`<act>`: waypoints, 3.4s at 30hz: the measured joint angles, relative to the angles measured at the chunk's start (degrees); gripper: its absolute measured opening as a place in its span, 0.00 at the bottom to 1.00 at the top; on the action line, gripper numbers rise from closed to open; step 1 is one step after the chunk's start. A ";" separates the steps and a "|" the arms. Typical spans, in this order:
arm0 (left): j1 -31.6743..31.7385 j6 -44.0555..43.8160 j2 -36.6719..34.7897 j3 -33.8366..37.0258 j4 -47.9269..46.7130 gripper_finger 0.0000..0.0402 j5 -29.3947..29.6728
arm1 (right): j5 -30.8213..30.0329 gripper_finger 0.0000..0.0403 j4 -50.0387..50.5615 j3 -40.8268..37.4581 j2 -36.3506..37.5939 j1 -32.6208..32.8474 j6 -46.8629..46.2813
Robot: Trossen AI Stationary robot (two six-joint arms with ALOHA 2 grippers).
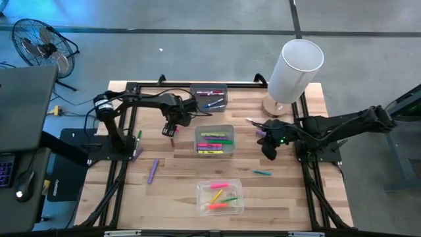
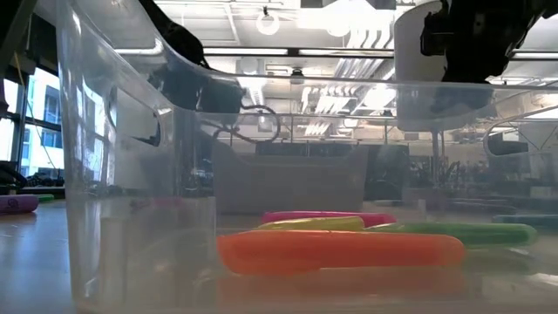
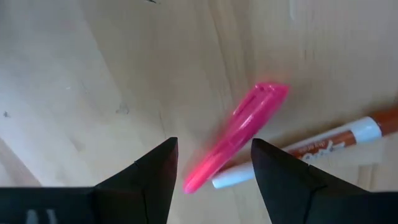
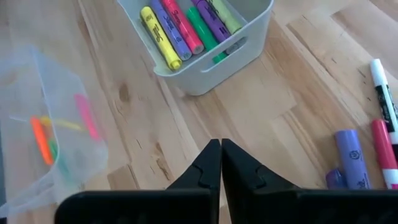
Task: Pick & Place Markers
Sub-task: Put the pink pen into the transparent bin, then put the purple highlighter pen into the gray bin
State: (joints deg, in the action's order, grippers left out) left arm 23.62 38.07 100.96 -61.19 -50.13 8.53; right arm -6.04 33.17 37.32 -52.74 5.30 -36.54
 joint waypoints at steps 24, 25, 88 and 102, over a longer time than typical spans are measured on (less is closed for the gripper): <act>0.04 -9.99 2.71 -7.20 -1.13 0.07 4.73 | -3.17 0.00 -2.82 0.00 -0.10 8.26 -18.79; 0.07 -11.17 2.09 -9.11 -3.58 0.07 4.81 | -3.71 0.00 -2.75 0.00 -0.10 9.04 -20.18; -45.72 -79.11 20.53 -63.67 -28.96 0.40 -2.58 | -14.52 0.00 -26.60 -16.11 -7.14 39.76 -28.93; -47.40 -88.72 3.65 -50.69 -39.83 0.38 11.61 | -15.91 0.00 -27.97 -16.06 -7.14 39.71 -30.72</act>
State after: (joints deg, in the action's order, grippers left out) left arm -23.78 -50.66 104.60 -111.88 -89.96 20.14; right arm -21.95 5.19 21.26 -59.88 45.01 -67.26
